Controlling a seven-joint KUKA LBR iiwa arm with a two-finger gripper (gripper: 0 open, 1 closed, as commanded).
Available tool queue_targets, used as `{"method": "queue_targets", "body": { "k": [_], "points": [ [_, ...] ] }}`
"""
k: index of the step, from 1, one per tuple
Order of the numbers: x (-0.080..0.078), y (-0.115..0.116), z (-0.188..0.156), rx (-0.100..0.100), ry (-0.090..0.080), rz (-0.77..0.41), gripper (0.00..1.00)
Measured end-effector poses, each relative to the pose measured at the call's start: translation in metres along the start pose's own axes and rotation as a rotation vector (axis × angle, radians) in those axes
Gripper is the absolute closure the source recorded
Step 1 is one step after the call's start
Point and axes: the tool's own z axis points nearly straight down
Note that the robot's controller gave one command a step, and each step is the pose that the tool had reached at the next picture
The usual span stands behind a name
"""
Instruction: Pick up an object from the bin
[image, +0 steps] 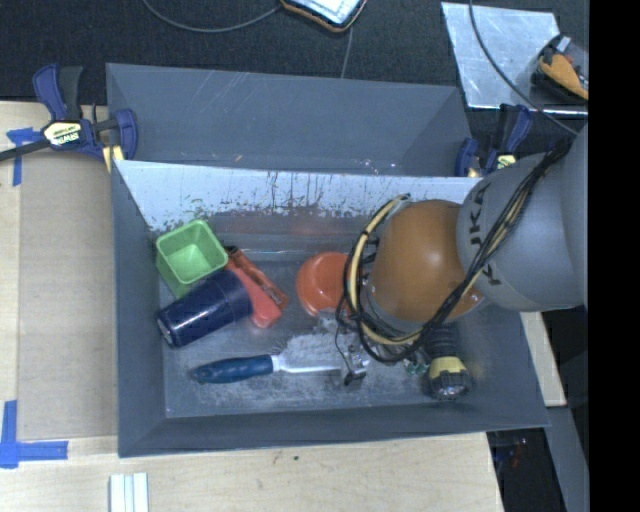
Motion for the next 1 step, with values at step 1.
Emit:
{"method": "queue_targets", "body": {
  "k": [1],
  "points": [
    [0.0003, 0.0000, -0.0048, 0.000, -0.001, -0.001, 1.00]
  ]
}}
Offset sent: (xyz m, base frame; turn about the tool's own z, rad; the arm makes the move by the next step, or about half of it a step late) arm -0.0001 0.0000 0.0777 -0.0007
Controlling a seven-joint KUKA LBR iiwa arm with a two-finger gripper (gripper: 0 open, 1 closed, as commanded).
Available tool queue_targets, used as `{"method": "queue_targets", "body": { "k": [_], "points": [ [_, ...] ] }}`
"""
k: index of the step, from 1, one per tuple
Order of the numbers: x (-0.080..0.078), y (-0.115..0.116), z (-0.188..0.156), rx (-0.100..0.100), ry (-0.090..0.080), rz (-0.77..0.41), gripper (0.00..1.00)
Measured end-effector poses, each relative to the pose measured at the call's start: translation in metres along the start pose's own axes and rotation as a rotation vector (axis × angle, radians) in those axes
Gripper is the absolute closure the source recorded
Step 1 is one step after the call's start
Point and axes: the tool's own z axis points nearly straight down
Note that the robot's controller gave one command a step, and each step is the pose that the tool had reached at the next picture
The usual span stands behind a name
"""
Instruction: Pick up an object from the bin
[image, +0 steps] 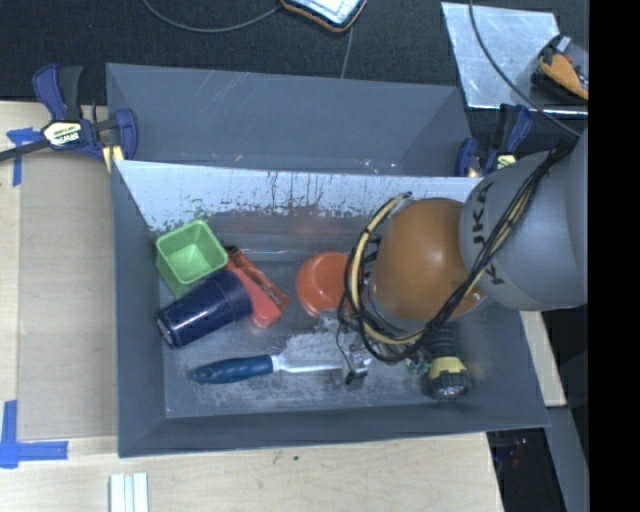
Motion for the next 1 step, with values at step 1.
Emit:
{"method": "queue_targets", "body": {
  "k": [1],
  "points": [
    [0.0024, 0.0004, -0.0311, -0.002, 0.012, 0.000, 1.00]
  ]
}}
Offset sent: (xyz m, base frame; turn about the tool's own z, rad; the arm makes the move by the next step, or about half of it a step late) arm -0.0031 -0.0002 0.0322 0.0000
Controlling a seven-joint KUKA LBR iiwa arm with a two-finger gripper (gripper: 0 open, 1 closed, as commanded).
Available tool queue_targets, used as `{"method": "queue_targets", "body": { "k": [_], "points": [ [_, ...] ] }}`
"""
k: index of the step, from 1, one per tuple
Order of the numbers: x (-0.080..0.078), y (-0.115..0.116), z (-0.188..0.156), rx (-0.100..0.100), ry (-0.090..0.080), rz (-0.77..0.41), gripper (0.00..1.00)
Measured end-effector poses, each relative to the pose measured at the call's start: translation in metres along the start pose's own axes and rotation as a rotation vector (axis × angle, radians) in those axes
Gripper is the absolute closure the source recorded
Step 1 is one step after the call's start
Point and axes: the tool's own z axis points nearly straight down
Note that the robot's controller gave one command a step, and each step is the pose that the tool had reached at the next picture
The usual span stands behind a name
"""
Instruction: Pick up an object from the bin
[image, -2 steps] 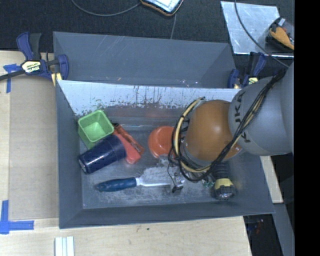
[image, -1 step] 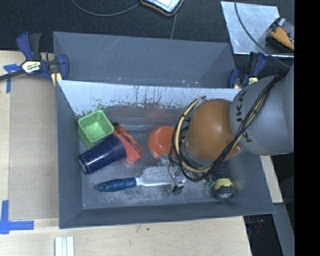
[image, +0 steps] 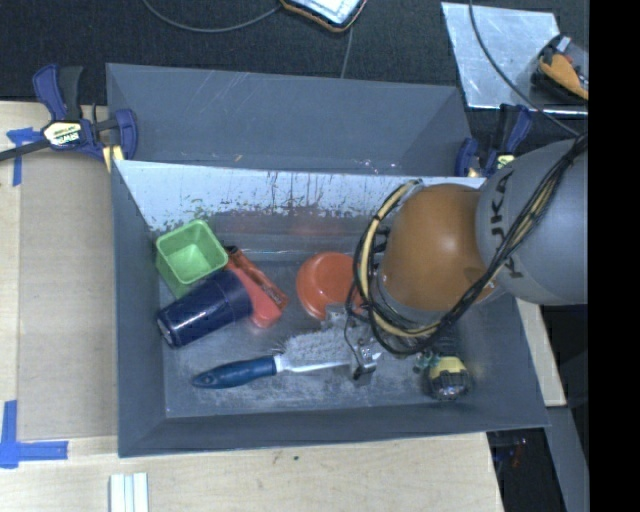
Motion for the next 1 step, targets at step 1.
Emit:
{"method": "queue_targets", "body": {
  "k": [1],
  "points": [
    [-0.0019, -0.0005, -0.0380, 0.002, -0.006, 0.000, 1.00]
  ]
}}
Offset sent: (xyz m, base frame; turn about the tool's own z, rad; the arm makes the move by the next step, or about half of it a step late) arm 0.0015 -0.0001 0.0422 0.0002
